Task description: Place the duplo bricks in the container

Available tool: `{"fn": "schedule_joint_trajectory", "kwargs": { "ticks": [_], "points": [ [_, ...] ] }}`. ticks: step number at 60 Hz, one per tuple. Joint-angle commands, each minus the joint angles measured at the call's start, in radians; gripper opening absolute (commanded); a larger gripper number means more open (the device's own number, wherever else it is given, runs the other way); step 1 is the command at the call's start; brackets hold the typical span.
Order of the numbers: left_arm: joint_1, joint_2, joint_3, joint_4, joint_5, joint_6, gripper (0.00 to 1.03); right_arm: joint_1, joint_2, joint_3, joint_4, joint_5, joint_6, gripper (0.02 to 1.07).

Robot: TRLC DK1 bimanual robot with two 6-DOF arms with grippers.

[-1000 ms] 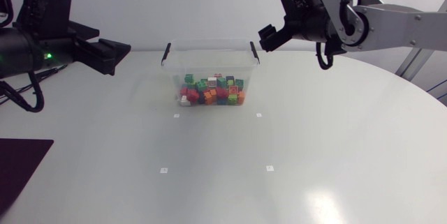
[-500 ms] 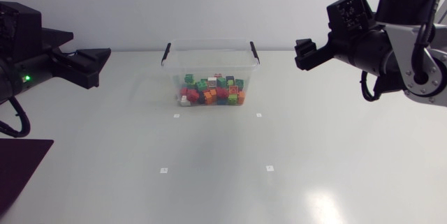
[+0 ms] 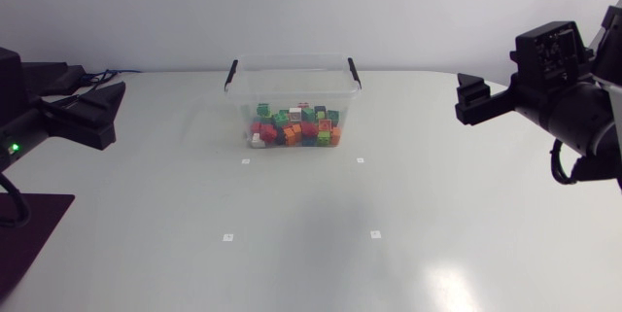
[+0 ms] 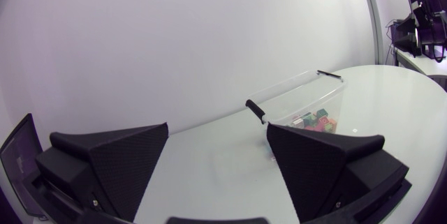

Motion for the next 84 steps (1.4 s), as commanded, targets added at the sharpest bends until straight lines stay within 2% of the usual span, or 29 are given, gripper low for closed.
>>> {"fn": "schedule_joint_trajectory", "kwargs": {
  "ticks": [1,28,51,84],
  "points": [
    [0.016,-0.037,-0.056,0.019,-0.011,-0.021,0.98,-0.015,-0.051,-0.063,0.017,0.009,0.032,1.02],
    [0.044,-0.232,-0.2,0.025,-0.002,-0.038,0.98,-0.04,-0.321,-0.23,-0.011,0.011,0.032,1.02],
    [0.042,-0.414,-0.311,-0.02,0.002,-0.078,0.98,-0.047,-0.492,-0.359,-0.015,0.009,0.025,1.02],
    [0.038,-0.57,-0.474,-0.014,-0.023,-0.225,0.98,-0.117,-0.772,-0.544,-0.095,-0.08,0.231,1.02]
  ]
}}
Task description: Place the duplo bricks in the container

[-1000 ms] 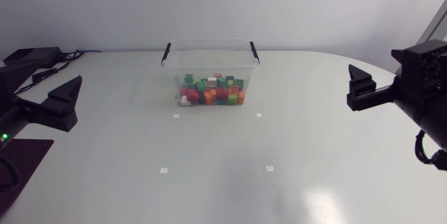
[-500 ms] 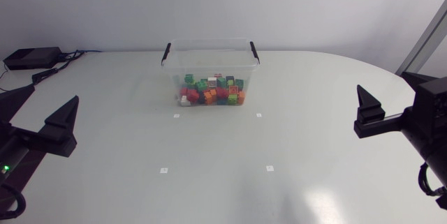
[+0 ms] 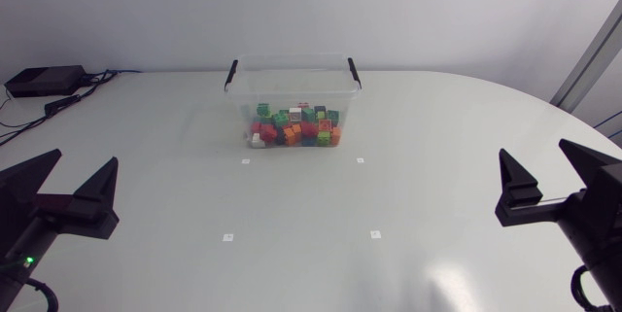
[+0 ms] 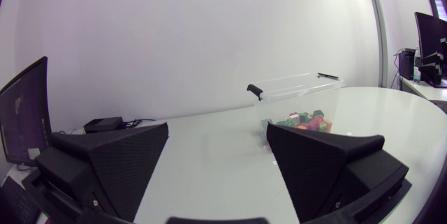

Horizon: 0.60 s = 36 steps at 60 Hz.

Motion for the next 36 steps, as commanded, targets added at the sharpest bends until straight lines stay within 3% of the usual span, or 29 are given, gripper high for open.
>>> {"fn": "schedule_joint_trajectory", "kwargs": {
  "ticks": [1,25,36],
  "points": [
    [-0.001,-0.027,-0.043,0.005,-0.007,-0.048,0.98,-0.015,-0.043,-0.046,-0.016,-0.012,0.06,1.02],
    [-0.004,-0.141,-0.162,0.009,-0.025,-0.155,0.98,-0.066,-0.247,-0.18,-0.074,-0.077,0.211,1.02],
    [-0.004,-0.141,-0.162,0.009,-0.025,-0.156,0.98,-0.067,-0.249,-0.181,-0.075,-0.078,0.212,1.02]
  ]
}}
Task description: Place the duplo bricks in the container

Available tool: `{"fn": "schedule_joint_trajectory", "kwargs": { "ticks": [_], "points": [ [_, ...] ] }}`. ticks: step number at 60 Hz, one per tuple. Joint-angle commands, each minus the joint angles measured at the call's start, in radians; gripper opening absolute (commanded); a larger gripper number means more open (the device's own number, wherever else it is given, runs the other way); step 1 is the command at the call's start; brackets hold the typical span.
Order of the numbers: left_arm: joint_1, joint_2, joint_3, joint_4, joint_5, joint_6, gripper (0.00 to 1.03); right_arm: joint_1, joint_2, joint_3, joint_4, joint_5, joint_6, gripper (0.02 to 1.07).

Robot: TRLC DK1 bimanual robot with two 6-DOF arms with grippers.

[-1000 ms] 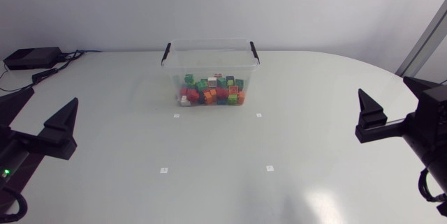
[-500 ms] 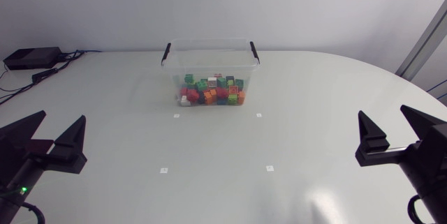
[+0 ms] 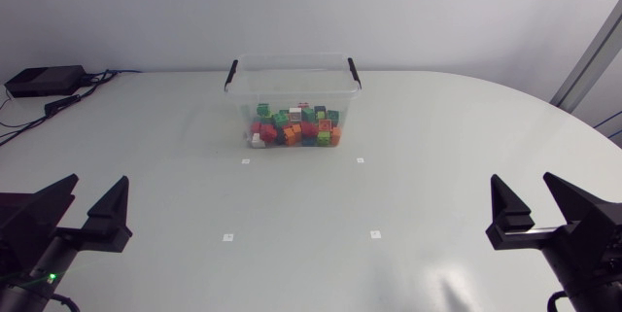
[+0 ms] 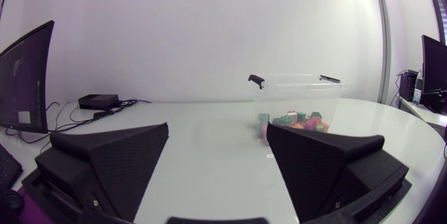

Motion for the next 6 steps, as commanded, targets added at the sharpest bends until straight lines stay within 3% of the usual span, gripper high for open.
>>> {"fn": "schedule_joint_trajectory", "kwargs": {
  "ticks": [1,6],
  "points": [
    [-0.004,-0.007,-0.019,0.009,-0.009,-0.026,0.98,-0.004,-0.007,-0.019,-0.003,-0.003,0.029,1.02],
    [-0.004,-0.007,-0.019,0.009,-0.009,-0.026,0.98,-0.004,-0.007,-0.019,-0.003,-0.003,0.029,1.02]
  ]
}}
